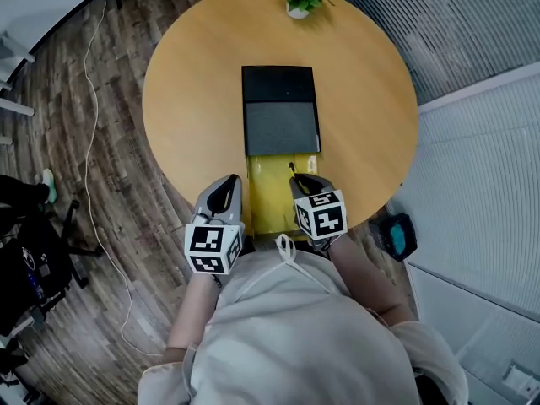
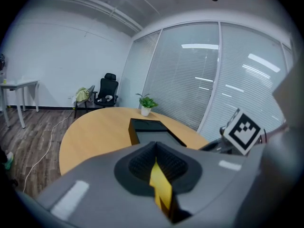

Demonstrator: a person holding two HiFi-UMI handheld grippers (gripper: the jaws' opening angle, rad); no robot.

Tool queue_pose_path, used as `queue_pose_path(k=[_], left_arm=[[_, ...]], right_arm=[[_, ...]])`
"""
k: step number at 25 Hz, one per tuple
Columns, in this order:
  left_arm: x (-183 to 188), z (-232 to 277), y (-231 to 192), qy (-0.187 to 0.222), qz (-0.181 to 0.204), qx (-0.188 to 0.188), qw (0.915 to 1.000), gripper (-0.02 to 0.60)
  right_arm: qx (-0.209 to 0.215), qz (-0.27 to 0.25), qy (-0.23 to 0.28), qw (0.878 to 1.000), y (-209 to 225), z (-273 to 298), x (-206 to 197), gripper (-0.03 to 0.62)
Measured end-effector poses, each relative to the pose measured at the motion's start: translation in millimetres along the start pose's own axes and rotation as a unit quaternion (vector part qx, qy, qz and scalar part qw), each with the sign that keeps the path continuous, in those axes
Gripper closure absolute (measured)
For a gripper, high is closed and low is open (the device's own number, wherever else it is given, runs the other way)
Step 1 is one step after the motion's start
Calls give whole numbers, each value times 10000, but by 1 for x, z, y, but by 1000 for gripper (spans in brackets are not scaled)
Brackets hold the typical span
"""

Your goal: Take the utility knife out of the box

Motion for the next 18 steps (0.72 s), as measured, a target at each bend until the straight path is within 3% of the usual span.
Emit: queue_pose_path(k=[7,13,18], left_arm=[[52,5,28,516,360,-110,9980,575],[110,-17,44,1118,532,-144,9922,575],[153,-43,64,1673,608,-301,9836,575]], right_arm=[[114,-184,1116,9935,3,-56,67,530],[217,-484,2071,9769,-18,-121,117,530],[231,-672,2539,9646,-32,-158,137,530]])
Point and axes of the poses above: the fingertips, and each gripper's own axes: z forward along the fingers, y to its right, x out of its top, the point moved 1 cm from there along -z, backward along the fingers, and after that the axes turned 12 degrees about x, right-handed, at the moved point
